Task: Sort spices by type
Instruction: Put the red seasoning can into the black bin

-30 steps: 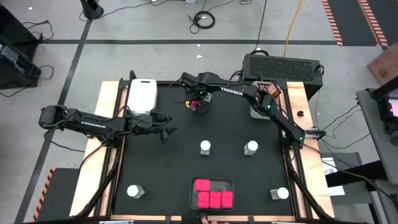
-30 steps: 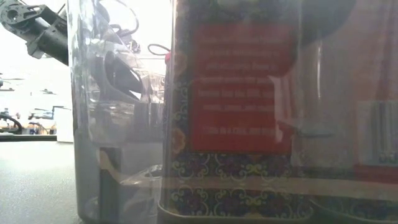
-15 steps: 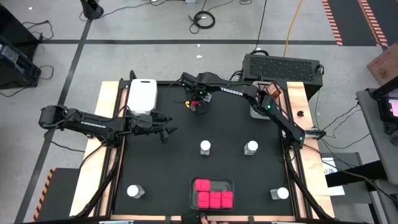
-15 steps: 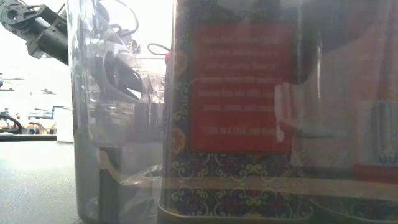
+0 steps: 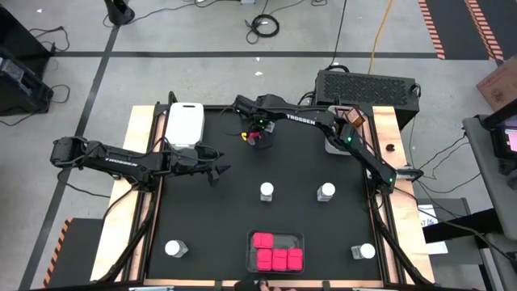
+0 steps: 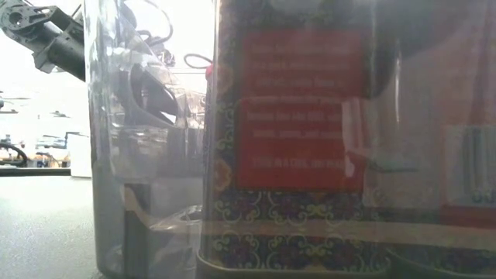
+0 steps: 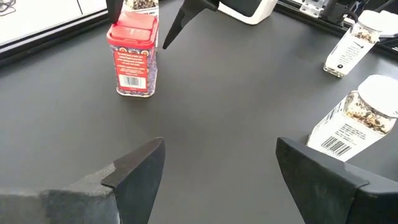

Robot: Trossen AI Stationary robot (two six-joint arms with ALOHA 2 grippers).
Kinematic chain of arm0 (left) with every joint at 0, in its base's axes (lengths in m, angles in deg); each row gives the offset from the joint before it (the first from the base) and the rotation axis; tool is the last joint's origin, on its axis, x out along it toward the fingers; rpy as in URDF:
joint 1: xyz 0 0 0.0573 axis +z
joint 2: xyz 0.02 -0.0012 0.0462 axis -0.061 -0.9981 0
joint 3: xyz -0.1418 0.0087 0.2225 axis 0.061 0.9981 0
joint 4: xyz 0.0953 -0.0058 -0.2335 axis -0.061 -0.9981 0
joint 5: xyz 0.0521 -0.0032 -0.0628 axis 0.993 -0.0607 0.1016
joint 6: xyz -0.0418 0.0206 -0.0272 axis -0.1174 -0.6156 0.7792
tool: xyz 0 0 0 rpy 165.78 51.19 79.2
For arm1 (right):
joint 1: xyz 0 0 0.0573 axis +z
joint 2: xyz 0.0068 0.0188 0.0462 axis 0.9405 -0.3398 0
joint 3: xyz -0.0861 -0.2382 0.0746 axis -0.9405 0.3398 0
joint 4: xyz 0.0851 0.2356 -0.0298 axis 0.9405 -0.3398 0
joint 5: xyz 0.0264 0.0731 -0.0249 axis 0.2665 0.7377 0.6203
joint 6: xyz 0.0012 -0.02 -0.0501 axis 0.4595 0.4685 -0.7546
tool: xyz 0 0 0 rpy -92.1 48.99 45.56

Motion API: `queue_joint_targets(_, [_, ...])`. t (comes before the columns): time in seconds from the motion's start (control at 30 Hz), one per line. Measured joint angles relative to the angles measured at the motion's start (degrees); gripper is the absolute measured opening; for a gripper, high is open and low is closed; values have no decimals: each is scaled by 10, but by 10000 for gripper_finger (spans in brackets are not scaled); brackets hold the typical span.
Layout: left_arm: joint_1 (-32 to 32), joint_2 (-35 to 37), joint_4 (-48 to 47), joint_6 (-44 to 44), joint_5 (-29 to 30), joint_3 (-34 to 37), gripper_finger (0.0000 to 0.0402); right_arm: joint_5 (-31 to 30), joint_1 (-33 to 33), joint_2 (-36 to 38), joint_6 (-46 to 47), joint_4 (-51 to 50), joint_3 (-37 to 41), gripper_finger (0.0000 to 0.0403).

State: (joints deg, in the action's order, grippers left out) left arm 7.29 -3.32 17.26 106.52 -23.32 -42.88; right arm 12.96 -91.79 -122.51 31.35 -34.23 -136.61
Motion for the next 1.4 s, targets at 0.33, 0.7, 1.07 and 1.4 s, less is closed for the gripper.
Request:
queue_joint_targets(0.33, [0, 0, -2, -38, 1, 0, 311, -1, 22, 0, 14, -3, 0, 279])
queue_joint_targets(0.7, [0, 0, -2, -58, 1, 0, 311, -2, 38, 0, -30, -6, 0, 279])
queue_joint_targets(1.07, [0, 0, -2, -72, 1, 0, 311, 0, 41, 0, -115, 12, 0, 279])
queue_joint_targets(1.4, [0, 0, -2, -87, 1, 0, 311, -72, 57, 0, -153, 12, 0, 279])
